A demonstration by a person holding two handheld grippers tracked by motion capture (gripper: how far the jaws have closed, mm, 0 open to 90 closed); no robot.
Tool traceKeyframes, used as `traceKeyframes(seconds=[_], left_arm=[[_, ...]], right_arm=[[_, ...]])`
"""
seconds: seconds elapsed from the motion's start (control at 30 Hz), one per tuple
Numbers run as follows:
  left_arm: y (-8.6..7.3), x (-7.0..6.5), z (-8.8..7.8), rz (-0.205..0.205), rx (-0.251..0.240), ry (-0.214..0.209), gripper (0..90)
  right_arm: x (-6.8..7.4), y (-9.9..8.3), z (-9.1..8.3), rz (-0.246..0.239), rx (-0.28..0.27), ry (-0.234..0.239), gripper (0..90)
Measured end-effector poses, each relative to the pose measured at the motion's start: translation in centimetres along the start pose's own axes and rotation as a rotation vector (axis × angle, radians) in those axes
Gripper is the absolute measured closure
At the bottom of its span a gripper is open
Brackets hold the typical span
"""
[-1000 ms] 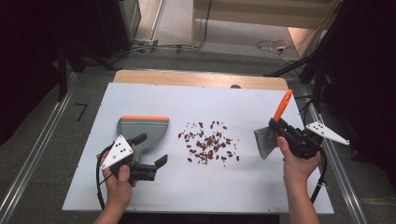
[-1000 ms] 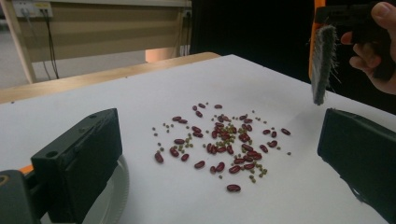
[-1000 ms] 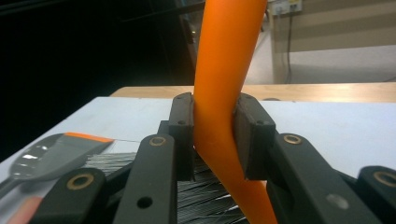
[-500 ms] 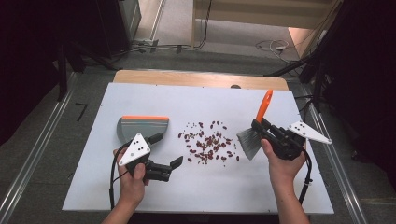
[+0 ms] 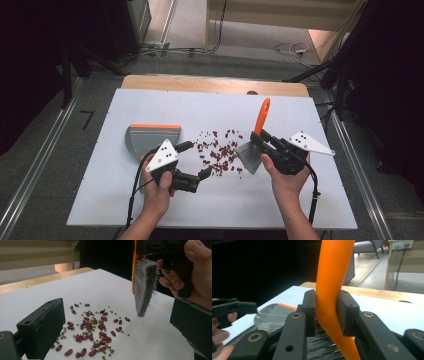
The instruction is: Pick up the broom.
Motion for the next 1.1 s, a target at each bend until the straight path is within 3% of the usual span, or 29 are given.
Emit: traceKeyframes(seconds=[0.33, 0.63, 0.8, 1.03, 1.1], left_arm=[[0.2, -1.1, 1.2, -0.022, 0.003, -0.029, 0.0], [0.1, -2.3, 2.0, -0.034, 0.019, -0.072, 0.2], [-0.2, -2.9, 3.2, -0.063, 0.053, -0.042, 2.5], [-0.8, -3.5, 4.2, -0.075, 0.113, 0.014, 19.6], [-0.9, -3.9, 4.3, -0.066, 0.119, 0.029, 31.1]], right_arm=[[2.5, -0.1, 0.9, -0.024, -0.005, 0.046, 69.2], [4.0, -0.1, 1.3, -0.027, -0.014, 0.073, 69.2], [4.9, -0.1, 1.4, -0.031, -0.018, 0.088, 69.2], [6.1, -0.2, 1.5, -0.04, -0.021, 0.1, 69.1], [6.4, -0.2, 1.5, -0.038, -0.024, 0.107, 69.1]])
Point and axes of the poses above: each handheld gripper's, and its own axes: z roughly forward along the jaws, y roughly out of its top, x roughly to its left, the point moved 4 cm from there along z, roughly forward along the jaws, and after that the axes turned 1 degree about y, right-handed, at the moved point
